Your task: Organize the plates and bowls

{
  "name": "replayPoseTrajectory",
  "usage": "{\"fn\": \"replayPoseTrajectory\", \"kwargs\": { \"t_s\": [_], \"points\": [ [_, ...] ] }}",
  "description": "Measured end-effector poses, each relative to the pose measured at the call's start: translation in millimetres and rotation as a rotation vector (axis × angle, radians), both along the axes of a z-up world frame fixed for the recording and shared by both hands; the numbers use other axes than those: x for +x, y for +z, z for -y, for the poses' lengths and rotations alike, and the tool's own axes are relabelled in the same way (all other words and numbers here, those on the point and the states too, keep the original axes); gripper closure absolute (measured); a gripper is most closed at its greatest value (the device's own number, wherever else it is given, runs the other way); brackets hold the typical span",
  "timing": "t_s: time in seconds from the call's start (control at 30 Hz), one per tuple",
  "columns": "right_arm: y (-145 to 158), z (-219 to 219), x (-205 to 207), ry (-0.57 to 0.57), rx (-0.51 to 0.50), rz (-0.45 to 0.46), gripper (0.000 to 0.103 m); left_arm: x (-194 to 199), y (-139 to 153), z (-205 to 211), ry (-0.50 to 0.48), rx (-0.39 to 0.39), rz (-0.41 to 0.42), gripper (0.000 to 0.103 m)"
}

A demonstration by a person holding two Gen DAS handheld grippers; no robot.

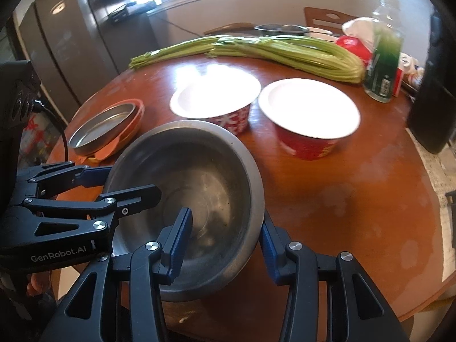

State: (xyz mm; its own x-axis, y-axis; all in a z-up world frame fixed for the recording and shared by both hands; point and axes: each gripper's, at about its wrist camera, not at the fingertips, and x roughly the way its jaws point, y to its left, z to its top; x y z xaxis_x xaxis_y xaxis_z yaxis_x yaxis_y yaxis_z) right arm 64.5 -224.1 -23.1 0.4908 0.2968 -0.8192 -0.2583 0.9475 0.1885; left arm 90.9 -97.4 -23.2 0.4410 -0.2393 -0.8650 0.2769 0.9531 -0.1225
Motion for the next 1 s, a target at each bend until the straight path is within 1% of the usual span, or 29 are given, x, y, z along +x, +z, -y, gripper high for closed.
{"fn": "replayPoseTrajectory", "kwargs": {
  "t_s": [0.13, 0.27, 0.7, 0.8, 1.0],
  "points": [
    [-1, -11, 2, 0.023, -0.003, -0.008, 0.054, -3, 0, -9, 0.015, 0.012, 0.010, 0.049],
    [-3, -17, 2, 0.030, -0.009, -0.014, 0.054, -3, -2, -14, 0.024, 0.006, 0.006, 0.049],
    [-8, -23, 4, 0.027, -0.016, -0.037, 0.054, 2, -6, -18, 0.015, -0.003, 0.012, 0.049],
    [-10, -23, 4, 0.025, -0.012, -0.048, 0.054, 2, -8, -17, 0.010, 0.004, 0.014, 0.049],
    [-7, -22, 4, 0.023, 0.001, -0.036, 0.053, 2, -9, -16, 0.007, 0.018, 0.010, 0.049]
  ]
}}
